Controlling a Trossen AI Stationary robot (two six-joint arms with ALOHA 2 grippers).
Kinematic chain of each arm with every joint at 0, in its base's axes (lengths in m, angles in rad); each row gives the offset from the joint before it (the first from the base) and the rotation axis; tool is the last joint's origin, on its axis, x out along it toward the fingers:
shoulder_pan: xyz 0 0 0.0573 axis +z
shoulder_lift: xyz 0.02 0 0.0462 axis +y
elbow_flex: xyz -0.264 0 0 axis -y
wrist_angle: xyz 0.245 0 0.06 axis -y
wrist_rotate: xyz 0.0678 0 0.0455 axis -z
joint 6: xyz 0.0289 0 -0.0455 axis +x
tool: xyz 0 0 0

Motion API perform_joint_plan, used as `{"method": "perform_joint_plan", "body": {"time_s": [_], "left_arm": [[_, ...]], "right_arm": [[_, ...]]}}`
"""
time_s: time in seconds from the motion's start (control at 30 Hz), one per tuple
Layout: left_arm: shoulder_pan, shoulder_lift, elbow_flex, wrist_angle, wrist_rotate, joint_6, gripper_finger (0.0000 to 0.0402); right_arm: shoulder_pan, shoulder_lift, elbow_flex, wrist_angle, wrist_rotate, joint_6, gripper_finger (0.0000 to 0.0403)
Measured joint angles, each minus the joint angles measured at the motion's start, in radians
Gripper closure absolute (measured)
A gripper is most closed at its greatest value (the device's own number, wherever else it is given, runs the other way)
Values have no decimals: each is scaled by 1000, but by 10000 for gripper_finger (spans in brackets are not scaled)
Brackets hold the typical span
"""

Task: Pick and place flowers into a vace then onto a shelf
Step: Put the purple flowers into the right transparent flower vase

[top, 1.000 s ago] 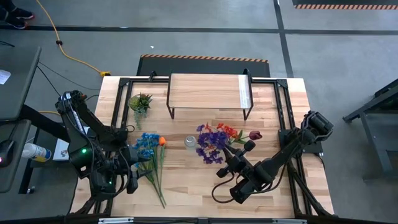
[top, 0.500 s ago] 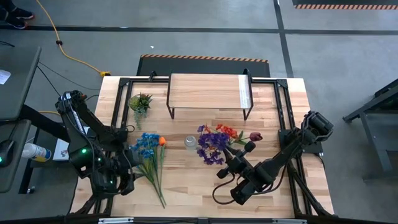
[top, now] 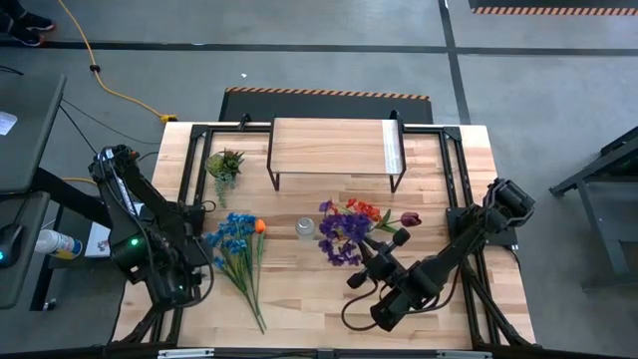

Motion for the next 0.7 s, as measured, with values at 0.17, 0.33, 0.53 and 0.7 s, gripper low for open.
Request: {"method": "perform_joint_plan", "body": {"time_s": [0.17, 0.33, 0.53, 0.7], "left_arm": [[0, 0, 0, -41, 4, 0, 149], [0, 0, 0, -47, -10, 0, 149], [0, 0, 0, -47, -22, 2, 149], [0, 0, 0, -47, -32, 3, 149]], "right_arm": [[0, 0, 0, 17, 20, -25, 393], [-1, 0, 0, 15, 22, -27, 393], [-13, 0, 0, 3, 15, -27, 393], [-32, 10, 0, -1, 9, -27, 393]]}}
